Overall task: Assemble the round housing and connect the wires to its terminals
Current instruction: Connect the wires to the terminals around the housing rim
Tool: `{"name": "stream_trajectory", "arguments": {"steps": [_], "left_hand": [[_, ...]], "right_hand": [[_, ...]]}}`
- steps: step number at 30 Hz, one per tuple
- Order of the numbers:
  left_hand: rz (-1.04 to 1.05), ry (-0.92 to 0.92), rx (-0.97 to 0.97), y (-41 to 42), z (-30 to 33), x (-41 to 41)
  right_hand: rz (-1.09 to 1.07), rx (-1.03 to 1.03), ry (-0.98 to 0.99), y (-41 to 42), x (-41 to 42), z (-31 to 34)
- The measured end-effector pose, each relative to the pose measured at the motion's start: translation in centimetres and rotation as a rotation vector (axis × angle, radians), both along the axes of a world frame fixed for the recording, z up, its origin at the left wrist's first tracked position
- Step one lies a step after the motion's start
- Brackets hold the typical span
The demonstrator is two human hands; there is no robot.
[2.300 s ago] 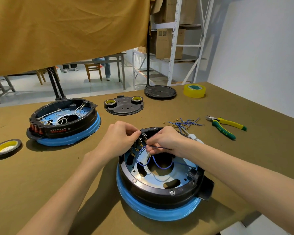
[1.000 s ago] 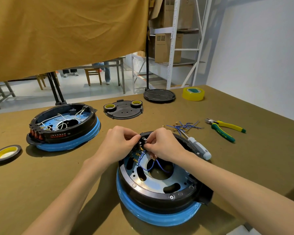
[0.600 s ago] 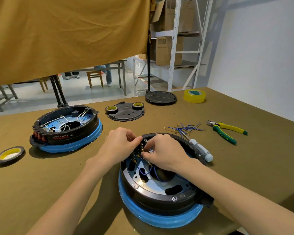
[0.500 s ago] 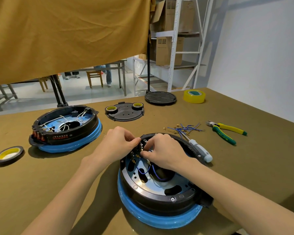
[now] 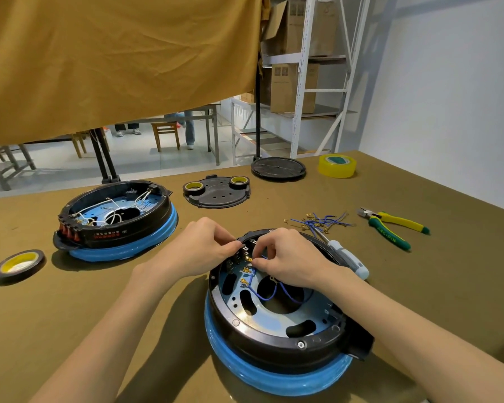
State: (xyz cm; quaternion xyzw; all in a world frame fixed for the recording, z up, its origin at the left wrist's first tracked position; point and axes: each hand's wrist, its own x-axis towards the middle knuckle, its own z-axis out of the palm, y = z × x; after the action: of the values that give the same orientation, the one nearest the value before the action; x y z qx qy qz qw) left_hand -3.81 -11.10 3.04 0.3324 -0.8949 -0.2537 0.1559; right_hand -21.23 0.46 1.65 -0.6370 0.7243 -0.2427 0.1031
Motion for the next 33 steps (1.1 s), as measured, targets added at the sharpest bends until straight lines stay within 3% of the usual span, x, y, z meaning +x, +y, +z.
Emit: {"name": "stream_trajectory", "arguments": {"steps": [12,23,33], "left_hand": [[0.016,-0.048,-0.036,0.9,0.5,-0.2],[0.054,-0.056,-0.035,1.3,0.7,-0.3],[0.033,-0.049,0.023,1.0,0.9,0.0]], "right_hand": [[0.012,-0.016,0.025,-0.4,0.7,-0.2],[-0.117,-0.081,0.151,-0.8,2.3,-0.7],[-0.139,-0.052,0.08,-1.0,2.4,-0.6]]}}
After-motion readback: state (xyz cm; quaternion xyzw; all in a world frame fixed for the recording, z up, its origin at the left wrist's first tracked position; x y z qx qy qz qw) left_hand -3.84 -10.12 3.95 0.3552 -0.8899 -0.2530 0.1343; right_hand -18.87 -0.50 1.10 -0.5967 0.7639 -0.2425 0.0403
